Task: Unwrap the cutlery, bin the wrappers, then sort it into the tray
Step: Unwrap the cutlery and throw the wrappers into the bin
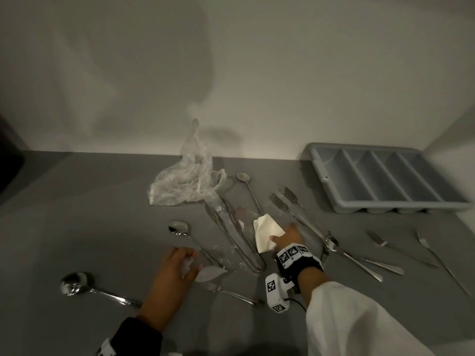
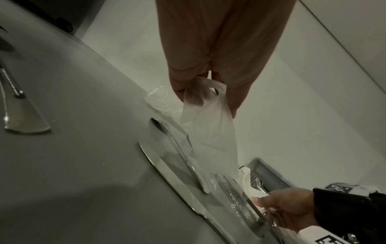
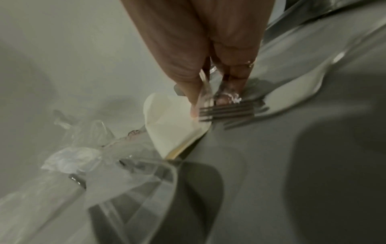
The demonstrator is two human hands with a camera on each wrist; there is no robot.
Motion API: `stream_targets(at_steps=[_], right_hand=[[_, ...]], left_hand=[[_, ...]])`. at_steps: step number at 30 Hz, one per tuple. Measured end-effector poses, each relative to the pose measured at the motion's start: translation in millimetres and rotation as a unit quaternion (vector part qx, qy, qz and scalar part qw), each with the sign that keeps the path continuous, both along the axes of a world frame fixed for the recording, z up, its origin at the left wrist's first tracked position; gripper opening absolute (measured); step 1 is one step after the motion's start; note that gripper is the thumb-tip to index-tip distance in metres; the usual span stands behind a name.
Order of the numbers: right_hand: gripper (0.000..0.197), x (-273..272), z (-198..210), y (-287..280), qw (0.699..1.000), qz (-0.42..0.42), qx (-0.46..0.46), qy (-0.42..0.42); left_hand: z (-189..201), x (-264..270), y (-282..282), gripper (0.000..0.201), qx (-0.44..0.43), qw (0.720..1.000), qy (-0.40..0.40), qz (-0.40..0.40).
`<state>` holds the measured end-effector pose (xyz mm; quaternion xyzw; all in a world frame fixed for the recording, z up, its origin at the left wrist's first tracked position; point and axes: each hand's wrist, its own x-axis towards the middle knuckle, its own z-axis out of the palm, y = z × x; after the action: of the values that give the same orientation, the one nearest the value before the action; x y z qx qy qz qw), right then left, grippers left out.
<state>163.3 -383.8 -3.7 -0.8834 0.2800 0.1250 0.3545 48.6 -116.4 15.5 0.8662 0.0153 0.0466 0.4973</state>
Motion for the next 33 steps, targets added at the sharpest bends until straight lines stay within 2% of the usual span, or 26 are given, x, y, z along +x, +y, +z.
stream_targets(at_steps=[1, 5, 8, 10, 12, 14, 17, 20, 24, 28, 31, 33], right_hand=[[0.043, 0, 1, -2, 1.000, 0.009, 0.007, 0.006], [0.037, -4, 0, -9, 0.999, 0.008, 0.040, -0.011], [0.033, -12, 3, -8, 0.999, -0.003, 0.037, -0.032], [0.033, -16, 11, -9, 0.996, -0.019, 0.044, -0.081], [0.028, -21, 24, -13, 0.986, -0.036, 0.055, -0.153], [0.023, -33, 40, -20, 0.974, -0.055, 0.060, -0.212], [0.011, -57, 59, -30, 0.960, -0.082, 0.057, -0.262], [0.016, -83, 63, -39, 0.948, -0.116, 0.053, -0.292], [0.031, -112, 61, -54, 0.939, -0.134, 0.057, -0.310], [0.020, -134, 67, -63, 0.944, -0.137, -0.009, -0.301], [0.003, -151, 75, -60, 0.948, -0.159, -0.064, -0.269], [0.010, -162, 78, -57, 0.948, -0.171, -0.076, -0.257]], left_hand=[[-1, -1, 0, 0.048, -0.005, 1.000, 0.000, -0.003], [0, -4, 0, 0.074, -0.040, 0.999, 0.006, 0.011], [8, -5, 0, 0.074, -0.076, 0.997, 0.018, 0.005], [14, -3, 0, 0.081, -0.077, 0.997, 0.027, -0.002], [20, 2, -2, 0.077, -0.085, 0.996, 0.034, -0.014], [23, 9, -9, 0.064, -0.093, 0.994, 0.045, -0.025], [17, 25, -26, 0.057, -0.088, 0.991, 0.083, -0.054], [-2, 45, -49, 0.055, -0.025, 0.989, 0.113, -0.094], [-27, 60, -67, 0.068, 0.076, 0.974, 0.180, -0.118], [-37, 64, -68, 0.058, 0.178, 0.961, 0.169, -0.130], [-39, 70, -66, 0.051, 0.198, 0.953, 0.177, -0.146], [-40, 71, -66, 0.041, 0.188, 0.953, 0.181, -0.152]])
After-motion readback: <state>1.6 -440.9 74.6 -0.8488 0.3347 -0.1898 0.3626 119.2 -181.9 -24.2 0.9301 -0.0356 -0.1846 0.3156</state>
